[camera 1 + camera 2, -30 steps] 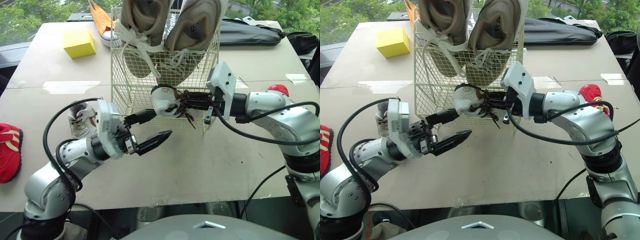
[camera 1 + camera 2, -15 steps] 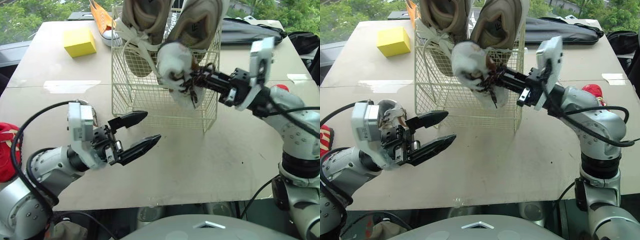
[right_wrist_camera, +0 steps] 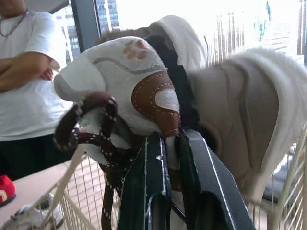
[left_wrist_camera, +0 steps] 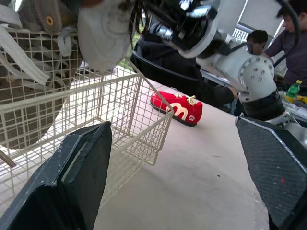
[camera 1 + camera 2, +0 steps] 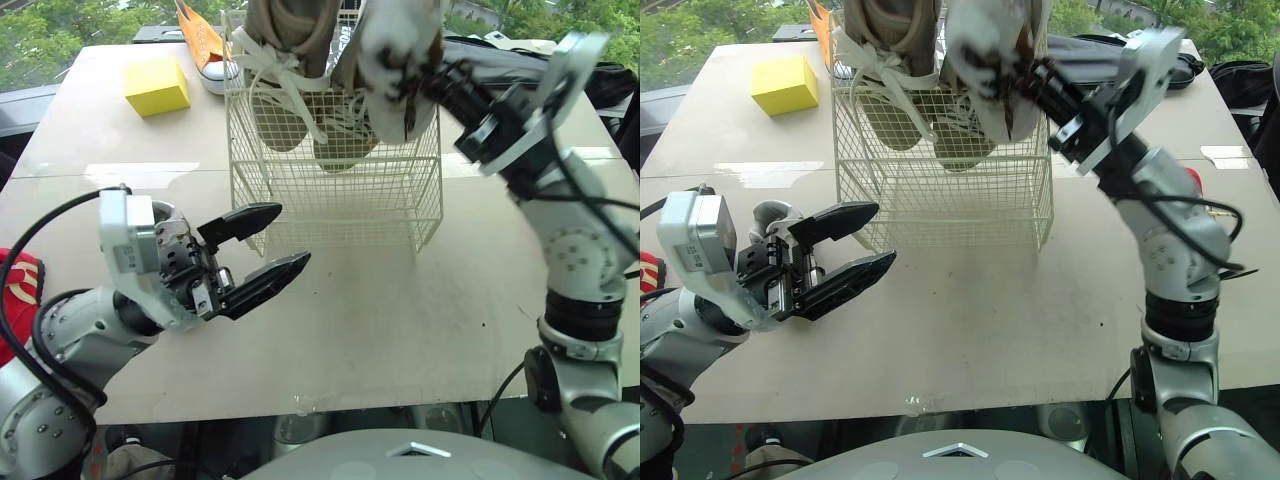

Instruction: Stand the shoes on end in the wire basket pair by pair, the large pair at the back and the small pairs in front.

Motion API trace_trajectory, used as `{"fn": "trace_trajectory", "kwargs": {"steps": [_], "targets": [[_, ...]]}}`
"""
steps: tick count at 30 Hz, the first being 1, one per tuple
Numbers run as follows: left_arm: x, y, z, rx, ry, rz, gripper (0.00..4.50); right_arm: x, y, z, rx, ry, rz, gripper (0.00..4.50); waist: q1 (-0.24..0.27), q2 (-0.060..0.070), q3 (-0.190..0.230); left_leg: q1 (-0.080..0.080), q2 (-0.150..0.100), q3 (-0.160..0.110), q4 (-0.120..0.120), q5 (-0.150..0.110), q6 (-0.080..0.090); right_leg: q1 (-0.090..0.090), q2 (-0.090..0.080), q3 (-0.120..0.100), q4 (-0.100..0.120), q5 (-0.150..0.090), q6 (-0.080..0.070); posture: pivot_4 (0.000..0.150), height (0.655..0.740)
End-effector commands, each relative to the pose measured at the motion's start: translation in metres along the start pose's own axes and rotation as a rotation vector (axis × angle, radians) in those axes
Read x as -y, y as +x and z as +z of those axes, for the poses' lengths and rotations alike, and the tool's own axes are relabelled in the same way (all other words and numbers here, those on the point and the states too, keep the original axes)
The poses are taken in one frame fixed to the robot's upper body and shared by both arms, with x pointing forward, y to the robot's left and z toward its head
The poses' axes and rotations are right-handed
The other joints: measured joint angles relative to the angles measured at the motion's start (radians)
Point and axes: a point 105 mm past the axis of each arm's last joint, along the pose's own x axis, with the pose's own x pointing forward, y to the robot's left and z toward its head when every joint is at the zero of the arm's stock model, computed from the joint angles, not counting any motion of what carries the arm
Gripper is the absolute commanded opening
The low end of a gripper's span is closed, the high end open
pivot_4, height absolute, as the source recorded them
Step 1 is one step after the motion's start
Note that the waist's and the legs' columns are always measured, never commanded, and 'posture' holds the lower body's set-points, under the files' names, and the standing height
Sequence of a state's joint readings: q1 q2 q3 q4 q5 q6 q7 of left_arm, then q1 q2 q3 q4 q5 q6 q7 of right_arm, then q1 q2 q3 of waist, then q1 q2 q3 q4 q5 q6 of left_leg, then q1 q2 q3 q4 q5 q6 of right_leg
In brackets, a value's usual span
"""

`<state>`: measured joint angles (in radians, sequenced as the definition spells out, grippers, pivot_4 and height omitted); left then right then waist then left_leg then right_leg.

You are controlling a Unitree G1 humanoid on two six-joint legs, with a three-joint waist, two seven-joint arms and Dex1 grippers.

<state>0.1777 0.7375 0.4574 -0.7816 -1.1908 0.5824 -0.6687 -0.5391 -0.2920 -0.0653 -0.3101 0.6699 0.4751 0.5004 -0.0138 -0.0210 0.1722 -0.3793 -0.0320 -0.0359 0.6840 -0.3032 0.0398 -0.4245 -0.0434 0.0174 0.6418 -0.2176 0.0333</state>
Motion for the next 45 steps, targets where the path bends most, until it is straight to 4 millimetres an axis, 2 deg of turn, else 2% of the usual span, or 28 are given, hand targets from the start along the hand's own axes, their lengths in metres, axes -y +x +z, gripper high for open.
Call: {"fn": "trace_trajectory", "kwargs": {"steps": [1, 4, 8, 13, 14, 17, 21, 24, 26, 29, 31, 33, 36, 39, 42, 43, 45], "targets": [[0.004, 0.005, 0.003, 0.026, 0.025, -0.011, 4.50, 0.007, -0.007, -0.020, -0.035, -0.025, -0.024, 0.02, 0.001, 0.000, 0.000, 0.000, 0.000, 0.000, 0.000, 0.000, 0.000, 0.000, 0.000, 0.000, 0.000, 0.000, 0.000, 0.150, 0.7400], [0.005, 0.008, 0.004, 0.026, 0.029, -0.011, 4.50, 0.006, -0.017, -0.038, -0.085, 0.009, -0.027, 0.02, 0.002, 0.000, 0.000, 0.000, 0.000, 0.000, 0.000, 0.000, 0.000, 0.000, 0.000, 0.000, 0.000, 0.000, 0.000, 0.150, 0.7400], [0.003, 0.011, 0.006, 0.024, 0.031, -0.007, 4.50, 0.010, -0.030, -0.051, -0.130, 0.090, -0.035, 0.02, 0.000, -0.001, -0.001, 0.001, 0.000, 0.000, 0.000, 0.000, 0.000, 0.000, 0.000, 0.001, 0.000, 0.000, 0.000, 0.150, 0.7400], [-0.003, 0.007, 0.004, 0.013, 0.024, 0.020, 4.50, 0.014, -0.043, -0.056, -0.184, 0.128, 0.000, 0.02, 0.003, -0.001, -0.001, 0.001, 0.000, -0.001, 0.000, 0.000, 0.000, 0.001, 0.000, 0.001, 0.000, 0.000, 0.000, 0.150, 0.7400], [-0.006, 0.004, 0.004, 0.012, 0.021, 0.033, 4.50, 0.011, -0.045, -0.053, -0.184, 0.138, 0.027, 0.68, 0.003, -0.001, -0.001, 0.001, 0.000, -0.001, 0.000, 0.000, 0.000, 0.001, 0.000, 0.001, 0.000, 0.000, 0.000, 0.150, 0.7400], [-0.015, -0.008, 0.006, 0.012, 0.013, 0.083, 4.50, 0.013, -0.048, -0.045, -0.175, 0.069, 0.039, 1.91, 0.003, -0.001, -0.001, 0.001, 0.000, -0.001, 0.000, 0.000, 0.000, 0.001, 0.000, 0.001, 0.000, 0.000, 0.000, 0.150, 0.7400], [-0.039, -0.043, 0.006, -0.001, -0.063, 0.245, 4.50, 0.005, -0.056, -0.024, -0.145, -0.021, 0.132, 3.78, 0.003, -0.001, -0.001, 0.001, 0.000, -0.001, 0.000, 0.000, 0.000, 0.001, -0.001, 0.001, 0.000, 0.000, 0.000, 0.150, 0.7400], [-0.066, -0.089, 0.012, 0.009, -0.136, 0.444, 4.50, -0.007, -0.065, 0.007, -0.093, -0.151, 0.250, 3.78, 0.002, 0.000, 0.000, 0.001, 0.000, -0.001, 0.000, 0.000, 0.000, 0.001, -0.001, 0.001, 0.000, 0.000, 0.000, 0.150, 0.7400], [-0.081, -0.117, 0.012, -0.021, -0.191, 0.552, 4.50, -0.025, -0.070, 0.019, -0.110, -0.165, 0.377, 3.78, 0.002, 0.001, 0.001, 0.000, 0.001, -0.002, 0.000, 0.000, 0.000, 0.000, 0.000, 0.000, 0.000, 0.000, 0.000, 0.150, 0.7400], [-0.100, -0.155, 0.005, -0.123, -0.283, 0.693, 4.50, -0.052, -0.076, 0.026, -0.187, -0.183, 0.563, 3.78, 0.000, 0.001, 0.001, 0.000, 0.001, -0.002, 0.000, -0.002, 0.003, 0.000, 0.001, -0.002, 0.000, 0.000, 0.000, 0.150, 0.7400], [-0.116, -0.175, 0.001, -0.209, -0.375, 0.800, 4.50, -0.069, -0.082, 0.023, -0.251, -0.222, 0.683, 3.78, 0.000, 0.000, 0.001, 0.000, 0.002, -0.002, 0.000, -0.003, 0.005, 0.000, 0.001, -0.003, -0.001, -0.001, 0.000, 0.150, 0.7400], [-0.125, -0.183, -0.002, -0.269, -0.471, 0.847, 4.50, -0.078, -0.085, 0.020, -0.289, -0.258, 0.751, 3.78, 0.003, -0.001, 0.001, 0.000, 0.001, -0.002, 0.000, -0.003, 0.005, 0.001, 0.001, -0.004, -0.001, -0.001, 0.000, 0.150, 0.7400], [-0.133, -0.183, -0.024, -0.474, -0.558, 0.846, 4.50, -0.087, -0.079, 0.021, -0.276, -0.305, 0.808, 3.78, 0.004, -0.002, 0.000, 0.001, 0.001, -0.003, 0.000, -0.003, 0.005, 0.001, 0.000, -0.005, -0.001, -0.001, 0.001, 0.150, 0.7400], [-0.143, -0.179, -0.037, -0.553, -0.554, 0.830, 4.50, -0.092, -0.075, 0.024, -0.259, -0.315, 0.831, 3.78, 0.002, -0.002, 0.000, 0.000, 0.000, -0.001, 0.000, 0.000, 0.001, 0.000, -0.001, -0.004, -0.001, 0.000, 0.001, 0.150, 0.7400], [-0.149, -0.173, -0.065, -0.676, -0.551, 0.780, 4.50, -0.095, -0.073, 0.024, -0.263, -0.313, 0.836, 3.78, 0.003, -0.002, 0.001, -0.002, 0.000, -0.002, -0.002, 0.000, 0.000, -0.002, -0.001, -0.003, -0.001, 0.000, 0.000, 0.150, 0.7400], [-0.150, -0.173, -0.071, -0.692, -0.553, 0.775, 3.93, -0.096, -0.074, 0.023, -0.267, -0.313, 0.834, 3.84, 0.003, -0.002, 0.001, -0.002, 0.000, -0.002, -0.002, 0.000, 0.000, -0.003, -0.002, -0.002, -0.001, 0.000, 0.000, 0.150, 0.7400], [-0.151, -0.167, -0.081, -0.703, -0.567, 0.742, 3.13, -0.095, -0.074, 0.023, -0.275, -0.314, 0.824, 3.84, 0.006, 0.001, 0.000, -0.004, 0.000, -0.002, -0.003, 0.000, -0.001, -0.005, -0.003, -0.001, 0.000, 0.000, 0.000, 0.150, 0.7400]]}}
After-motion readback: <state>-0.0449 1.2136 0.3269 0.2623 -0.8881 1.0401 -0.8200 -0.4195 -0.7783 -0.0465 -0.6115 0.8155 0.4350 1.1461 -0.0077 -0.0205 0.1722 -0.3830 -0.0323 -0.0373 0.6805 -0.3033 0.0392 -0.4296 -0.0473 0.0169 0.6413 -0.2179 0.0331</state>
